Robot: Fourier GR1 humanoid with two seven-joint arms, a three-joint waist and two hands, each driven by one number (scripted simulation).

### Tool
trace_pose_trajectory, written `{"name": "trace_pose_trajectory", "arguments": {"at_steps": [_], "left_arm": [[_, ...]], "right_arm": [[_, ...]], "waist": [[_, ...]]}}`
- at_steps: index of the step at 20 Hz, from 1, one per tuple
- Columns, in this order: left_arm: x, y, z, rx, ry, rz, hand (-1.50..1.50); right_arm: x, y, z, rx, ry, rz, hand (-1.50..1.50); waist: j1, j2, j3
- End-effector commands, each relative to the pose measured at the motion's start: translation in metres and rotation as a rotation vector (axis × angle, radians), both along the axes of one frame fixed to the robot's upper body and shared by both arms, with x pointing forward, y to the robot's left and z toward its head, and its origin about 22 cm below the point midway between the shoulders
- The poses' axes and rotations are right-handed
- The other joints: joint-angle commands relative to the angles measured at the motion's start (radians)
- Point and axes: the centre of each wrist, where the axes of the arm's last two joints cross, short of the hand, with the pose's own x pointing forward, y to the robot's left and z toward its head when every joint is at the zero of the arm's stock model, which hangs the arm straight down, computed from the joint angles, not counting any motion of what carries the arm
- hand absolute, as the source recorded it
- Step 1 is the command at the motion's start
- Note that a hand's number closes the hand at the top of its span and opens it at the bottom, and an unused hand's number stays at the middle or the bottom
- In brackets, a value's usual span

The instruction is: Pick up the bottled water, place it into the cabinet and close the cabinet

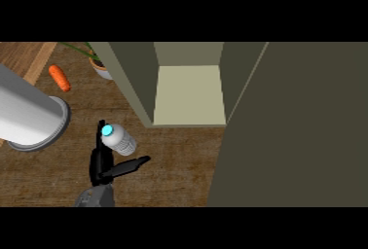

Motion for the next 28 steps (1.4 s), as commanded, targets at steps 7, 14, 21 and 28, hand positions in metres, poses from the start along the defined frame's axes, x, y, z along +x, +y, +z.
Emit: {"name": "trace_pose_trajectory", "arguments": {"at_steps": [7,14,21,28], "left_arm": [[0.01,0.005,0.001,-0.11,-0.089,-0.031,1.5],[0.007,-0.013,-0.016,-0.161,-0.099,-0.03,1.5],[0.021,0.002,-0.005,-0.207,-0.169,-0.037,1.5],[-0.038,0.012,-0.022,-0.248,-0.142,-0.195,1.5]], "right_arm": [[-0.02,-0.007,0.022,0.034,-0.052,-0.025,-1.5],[-0.018,-0.009,0.023,0.013,-0.057,-0.019,-1.5],[-0.023,-0.015,0.012,-0.003,-0.069,-0.022,-1.5],[-0.023,-0.003,0.013,0.001,-0.058,-0.026,-1.5]], "waist": [[0.004,-0.001,0.0],[-0.004,0.001,0.0],[-0.001,0.0,0.001],[0.017,-0.008,0.001]]}}
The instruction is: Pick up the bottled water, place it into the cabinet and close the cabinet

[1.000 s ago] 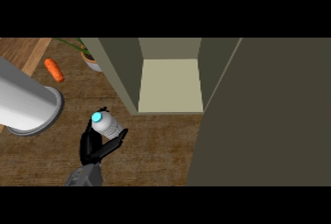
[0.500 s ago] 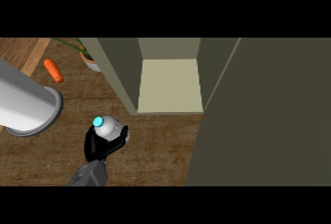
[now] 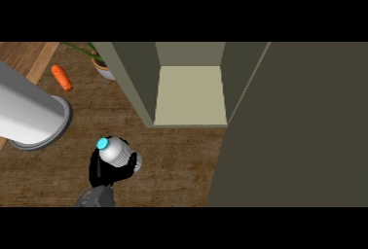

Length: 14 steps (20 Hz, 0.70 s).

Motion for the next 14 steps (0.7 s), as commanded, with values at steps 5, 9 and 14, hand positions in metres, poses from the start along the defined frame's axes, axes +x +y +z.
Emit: {"name": "trace_pose_trajectory", "arguments": {"at_steps": [5,9,14], "left_arm": [[-0.029,-0.011,0.007,0.003,-0.032,-0.098,1.5],[-0.021,0.006,0.038,0.03,-0.026,-0.141,1.5],[-0.024,-0.041,0.074,-0.04,-0.019,-0.179,1.5]], "right_arm": [[-0.024,-0.02,0.032,0.002,-0.061,-0.032,-1.5],[-0.015,-0.015,0.026,0.013,-0.081,-0.049,-1.5],[-0.02,-0.018,0.023,0.0,-0.057,-0.032,-1.5]], "waist": [[0.002,-0.001,0.0],[0.008,-0.001,0.001],[0.002,-0.002,0.001]]}}
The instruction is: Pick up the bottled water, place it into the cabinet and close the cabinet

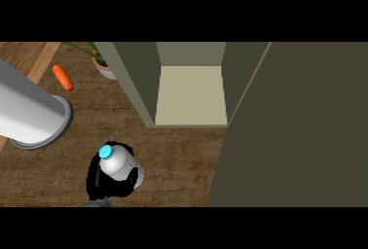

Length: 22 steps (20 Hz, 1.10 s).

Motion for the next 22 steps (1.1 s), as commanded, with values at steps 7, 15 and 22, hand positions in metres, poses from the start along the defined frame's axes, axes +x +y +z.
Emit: {"name": "trace_pose_trajectory", "arguments": {"at_steps": [7,15,22], "left_arm": [[0.01,-0.022,0.064,-0.003,-0.055,-0.024,1.5],[0.04,-0.068,0.12,0.035,-0.072,-0.038,1.5],[0.075,-0.092,0.154,0.084,-0.099,-0.048,1.5]], "right_arm": [[-0.022,-0.016,0.033,0.023,-0.067,-0.005,-1.5],[-0.023,-0.013,0.026,0.033,-0.052,-0.026,-1.5],[-0.019,-0.004,0.031,0.048,-0.067,0.0,-1.5]], "waist": [[-0.006,0.003,-0.001],[-0.013,0.003,-0.001],[-0.016,0.004,-0.002]]}}
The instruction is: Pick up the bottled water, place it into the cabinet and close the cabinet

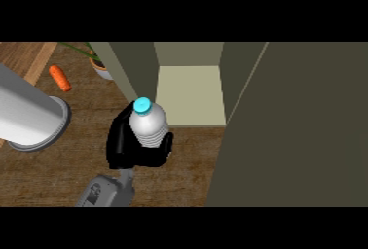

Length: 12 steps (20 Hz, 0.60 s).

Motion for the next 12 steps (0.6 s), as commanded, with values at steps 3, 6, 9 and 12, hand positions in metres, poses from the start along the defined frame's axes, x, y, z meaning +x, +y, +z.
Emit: {"name": "trace_pose_trajectory", "arguments": {"at_steps": [3,6,9,12], "left_arm": [[0.022,-0.037,0.028,0.028,-0.033,0.039,1.5],[0.03,-0.032,0.029,0.063,-0.05,0.048,1.5],[0.061,-0.033,0.037,0.107,-0.019,0.089,1.5],[0.073,-0.048,0.055,0.129,-0.016,0.092,1.5]], "right_arm": [[-0.015,-0.001,0.011,0.008,-0.063,-0.008,-1.5],[-0.031,-0.016,0.02,0.01,-0.053,-0.009,-1.5],[-0.027,-0.013,0.015,0.017,-0.039,-0.011,-1.5],[-0.015,-0.01,0.013,0.006,-0.054,-0.012,-1.5]], "waist": [[-0.004,0.0,0.0],[-0.007,-0.001,0.001],[-0.011,0.002,0.0],[-0.006,0.002,0.0]]}}
